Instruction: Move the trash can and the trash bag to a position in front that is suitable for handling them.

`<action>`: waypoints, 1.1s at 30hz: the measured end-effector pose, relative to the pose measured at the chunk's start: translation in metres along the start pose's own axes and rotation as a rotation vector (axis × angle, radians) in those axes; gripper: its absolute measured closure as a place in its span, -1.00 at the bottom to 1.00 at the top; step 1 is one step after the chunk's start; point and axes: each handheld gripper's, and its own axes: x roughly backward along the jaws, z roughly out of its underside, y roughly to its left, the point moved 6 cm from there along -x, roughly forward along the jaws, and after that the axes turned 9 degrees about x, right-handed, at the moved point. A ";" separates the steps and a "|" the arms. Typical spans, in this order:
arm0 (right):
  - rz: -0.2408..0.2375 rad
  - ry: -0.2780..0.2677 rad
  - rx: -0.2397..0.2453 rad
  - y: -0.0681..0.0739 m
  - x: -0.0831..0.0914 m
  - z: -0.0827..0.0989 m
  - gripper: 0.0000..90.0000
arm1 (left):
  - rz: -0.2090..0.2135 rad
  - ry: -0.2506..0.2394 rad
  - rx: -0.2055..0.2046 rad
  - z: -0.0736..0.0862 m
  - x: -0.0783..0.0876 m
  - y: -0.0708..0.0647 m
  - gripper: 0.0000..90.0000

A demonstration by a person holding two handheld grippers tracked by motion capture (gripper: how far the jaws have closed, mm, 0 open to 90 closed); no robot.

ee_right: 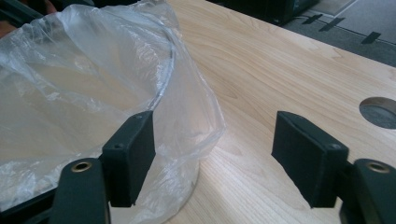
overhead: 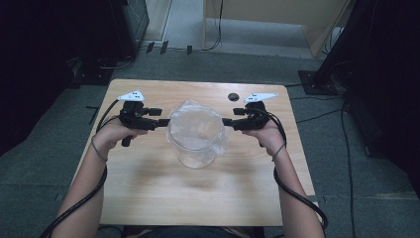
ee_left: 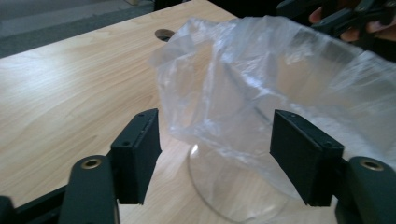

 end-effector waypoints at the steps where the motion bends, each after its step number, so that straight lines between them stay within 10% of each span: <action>1: 0.013 0.002 -0.002 0.001 0.000 0.000 -0.37 | 0.002 0.002 -0.007 0.000 0.001 -0.001 -0.32; 6: 0.024 0.003 0.008 0.004 0.004 -0.004 -0.34 | -0.042 0.020 -0.025 0.005 0.008 0.002 -0.34; 12: 0.023 -0.002 0.050 0.012 0.009 -0.008 -0.29 | 0.053 0.064 -0.040 0.015 0.010 -0.007 -0.21; 33: -0.068 -0.036 0.176 0.053 0.001 -0.040 0.20 | 0.085 0.067 -0.015 0.021 0.006 -0.009 -0.23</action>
